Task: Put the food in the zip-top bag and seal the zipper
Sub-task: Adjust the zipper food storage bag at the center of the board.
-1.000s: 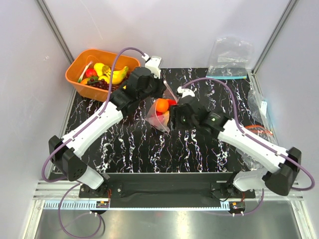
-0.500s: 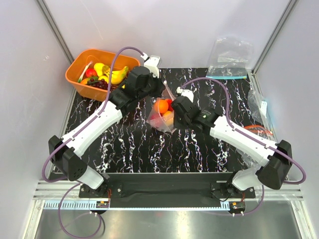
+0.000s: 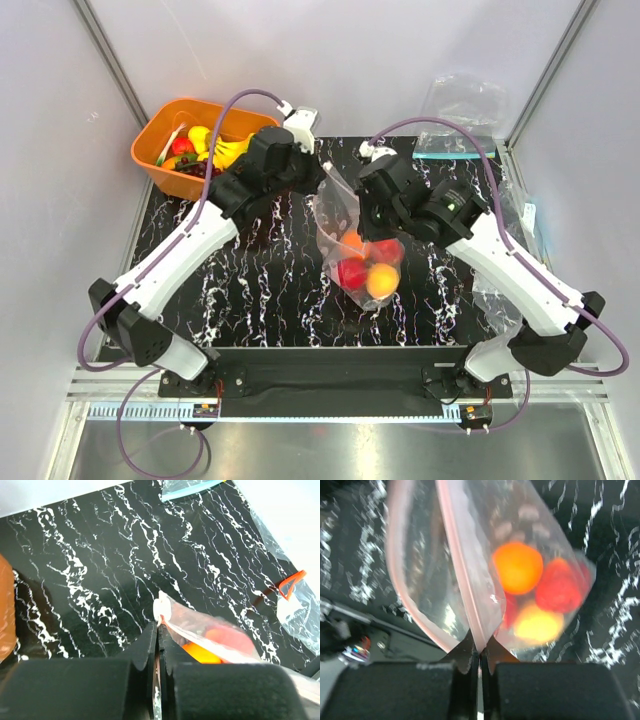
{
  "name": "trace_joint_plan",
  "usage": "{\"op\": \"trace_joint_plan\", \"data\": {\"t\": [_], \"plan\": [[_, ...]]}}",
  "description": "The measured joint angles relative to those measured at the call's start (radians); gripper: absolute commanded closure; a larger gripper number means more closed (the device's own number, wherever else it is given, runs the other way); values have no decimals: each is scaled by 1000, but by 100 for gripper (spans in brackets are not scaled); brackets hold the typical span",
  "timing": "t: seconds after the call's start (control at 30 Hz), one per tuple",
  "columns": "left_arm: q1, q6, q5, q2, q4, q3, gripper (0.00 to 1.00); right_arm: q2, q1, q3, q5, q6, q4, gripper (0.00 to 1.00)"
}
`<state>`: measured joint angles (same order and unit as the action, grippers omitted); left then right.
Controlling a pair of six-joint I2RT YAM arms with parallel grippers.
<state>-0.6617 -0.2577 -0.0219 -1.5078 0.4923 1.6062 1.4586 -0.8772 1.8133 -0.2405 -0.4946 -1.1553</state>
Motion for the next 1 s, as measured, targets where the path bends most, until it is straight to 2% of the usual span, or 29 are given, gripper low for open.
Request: {"op": "trace_joint_plan", "data": {"t": [0.1, 0.23, 0.3, 0.33, 0.37, 0.43, 0.53, 0.57, 0.67, 0.87, 1.0], "plan": [[2, -1, 0, 35, 22, -15, 98, 4, 0, -35, 26, 16, -25, 100], [4, -10, 3, 130, 5, -119, 97, -2, 0, -109, 80, 36, -26, 100], [5, -15, 4, 167, -2, -172, 91, -3, 0, -138, 114, 46, -23, 100], [5, -18, 5, 173, -8, -188, 75, -6, 0, -154, 133, 50, -16, 100], [5, -21, 5, 175, -14, -197, 67, -9, 0, -168, 151, 53, -14, 100], [9, -23, 4, 175, -19, -210, 34, -19, 0, -192, 174, 56, -14, 100], [17, -35, 4, 182, -31, -235, 21, -35, 0, -206, 180, 62, -19, 100], [20, -39, 4, 196, -47, -261, 13, -40, 0, -206, 179, 66, -19, 100], [27, -44, 5, 268, -47, -336, 1, -52, 0, -206, 169, 79, -23, 100], [48, -48, 19, 483, -66, -451, 1, -54, 0, -209, 95, 103, -51, 100], [56, -72, 16, 605, -147, -551, 1, -59, 0, -229, 33, 114, -64, 100]]}}
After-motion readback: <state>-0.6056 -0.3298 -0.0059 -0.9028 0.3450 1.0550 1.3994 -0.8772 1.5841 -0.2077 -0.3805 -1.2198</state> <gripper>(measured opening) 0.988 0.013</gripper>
